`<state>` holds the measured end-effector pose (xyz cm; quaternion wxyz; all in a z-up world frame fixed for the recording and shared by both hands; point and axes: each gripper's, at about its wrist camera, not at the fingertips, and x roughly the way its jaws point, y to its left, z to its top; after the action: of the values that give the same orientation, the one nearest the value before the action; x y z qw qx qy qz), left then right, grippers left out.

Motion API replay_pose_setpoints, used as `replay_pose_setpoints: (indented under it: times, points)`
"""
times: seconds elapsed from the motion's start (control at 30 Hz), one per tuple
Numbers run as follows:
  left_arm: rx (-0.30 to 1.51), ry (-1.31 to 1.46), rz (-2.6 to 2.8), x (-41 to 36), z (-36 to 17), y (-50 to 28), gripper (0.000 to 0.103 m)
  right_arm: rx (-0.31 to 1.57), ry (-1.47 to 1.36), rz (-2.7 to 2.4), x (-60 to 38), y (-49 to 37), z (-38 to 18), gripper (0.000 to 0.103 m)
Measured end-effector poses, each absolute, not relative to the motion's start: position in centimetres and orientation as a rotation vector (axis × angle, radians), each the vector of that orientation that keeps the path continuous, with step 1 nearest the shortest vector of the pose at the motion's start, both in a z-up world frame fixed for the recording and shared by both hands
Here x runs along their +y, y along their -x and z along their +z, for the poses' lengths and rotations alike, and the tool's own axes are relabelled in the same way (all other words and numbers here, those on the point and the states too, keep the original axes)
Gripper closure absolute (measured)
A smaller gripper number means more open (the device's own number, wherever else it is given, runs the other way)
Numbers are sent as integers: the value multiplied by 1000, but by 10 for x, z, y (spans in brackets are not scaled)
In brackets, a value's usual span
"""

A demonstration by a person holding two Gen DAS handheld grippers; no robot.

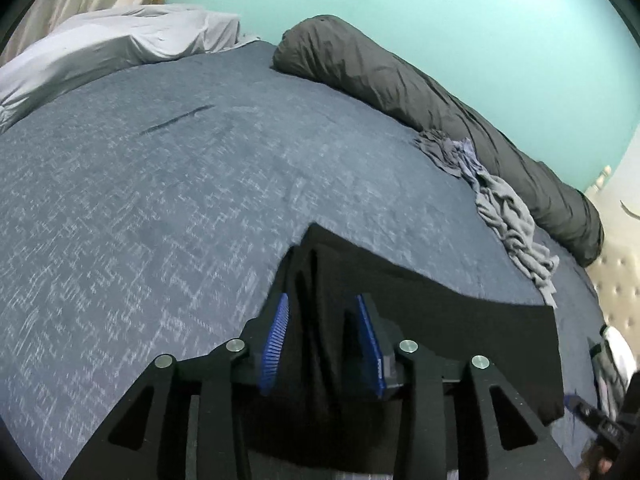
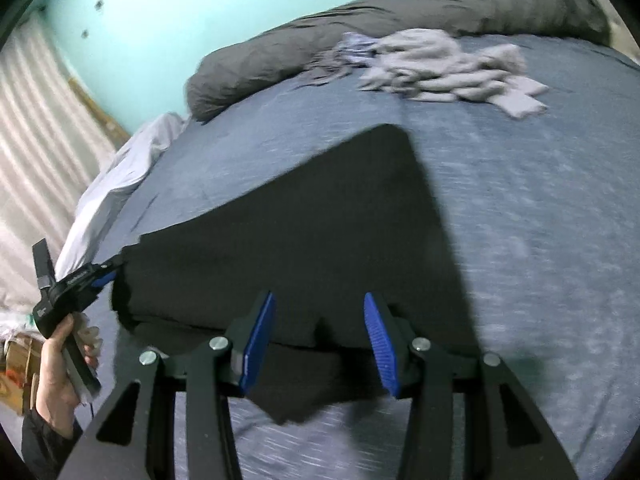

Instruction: Fold clothes

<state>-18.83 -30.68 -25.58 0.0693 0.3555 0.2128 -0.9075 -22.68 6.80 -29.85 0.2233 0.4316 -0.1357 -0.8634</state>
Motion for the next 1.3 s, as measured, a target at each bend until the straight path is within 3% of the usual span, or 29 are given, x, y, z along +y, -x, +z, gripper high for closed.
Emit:
replay_pose_setpoints:
  times: [0.17,0.33,0.57,0.9,1.13,1.3]
  points:
    - [600,-1116,-2741,-297,-265,179,63,-333,-1185,-2309,10,236,-298,58]
    - [621,-1134,-2747,-292,-268,175,63,-275,-1247,-2281,-38,238,-316,79]
    - [581,-1165,-2771,-284,-271,172,63,-175,-1340,-2345,-60,238,-358,92]
    - [550,-1160,-2774,-284,-271,167,63,-92,-1387,-2427,-72,238,-372,93]
    - [634,-1166,-2744,-291,-275,158,63,-10,-1405,-2417,-78,238,-369,94]
    - [716,-1167,-2701,-297,-278,146,54,3,-1400,-2440,-82,237,-369,94]
